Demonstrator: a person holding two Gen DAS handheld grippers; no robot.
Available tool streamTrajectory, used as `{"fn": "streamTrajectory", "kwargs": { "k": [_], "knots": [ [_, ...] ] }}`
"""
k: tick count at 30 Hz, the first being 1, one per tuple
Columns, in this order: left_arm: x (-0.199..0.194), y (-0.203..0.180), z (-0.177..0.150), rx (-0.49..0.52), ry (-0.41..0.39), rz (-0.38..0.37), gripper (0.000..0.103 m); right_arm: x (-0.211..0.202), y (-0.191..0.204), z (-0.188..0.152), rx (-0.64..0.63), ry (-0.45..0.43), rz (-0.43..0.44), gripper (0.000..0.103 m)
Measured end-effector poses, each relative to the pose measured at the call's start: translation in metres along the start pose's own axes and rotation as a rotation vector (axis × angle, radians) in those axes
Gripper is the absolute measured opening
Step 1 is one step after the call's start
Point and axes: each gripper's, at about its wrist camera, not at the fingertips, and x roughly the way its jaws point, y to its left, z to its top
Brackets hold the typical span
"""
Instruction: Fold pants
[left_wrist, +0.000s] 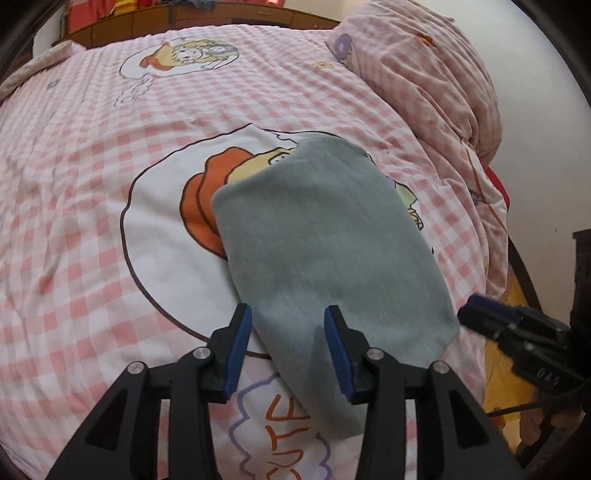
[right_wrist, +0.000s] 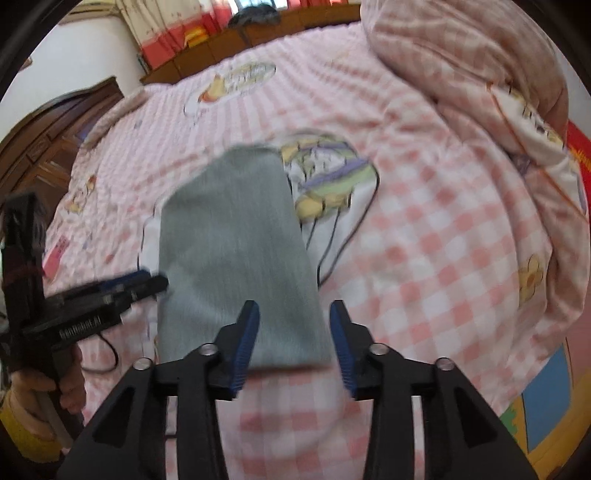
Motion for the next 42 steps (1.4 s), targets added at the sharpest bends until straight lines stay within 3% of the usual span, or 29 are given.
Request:
{"fn": "streamTrajectory", "kwargs": {
  "k": [7,11,26,34,38,42],
  "knots": [
    [0.006,0.006,-0.004,-0.038,0.019,0.022,0.058,0.034,0.006,0.022,-0.007,0.038,0.047,0.046],
    [0.017,0.007,-0.004,-0.05,0.053,0.004,0.058,0.057,0.007,0.029,-0.033,0.057,0.017,0.046],
    [0.041,0.006,0.0,-0.075,0.047,-0.103,0.067,0.089,-0.031,0.019,0.139,0.043,0.252,0.055],
    [0.044,0.007,0.002,-0.079,0.048,-0.117,0.068,0.082,-0.017,0.013,0.134,0.068,0.216,0.055],
    [0.044,0.003,0.001,-0.068,0.048,-0.099,0.066,0.078,-0.001,0.005,0.052,0.047,0.143,0.056],
    [0.047,0.004,0.0,-0.065,0.042,-0.098,0.066,0.085,-0.01,0.004,0.101,0.048,0.183,0.057]
  ]
}}
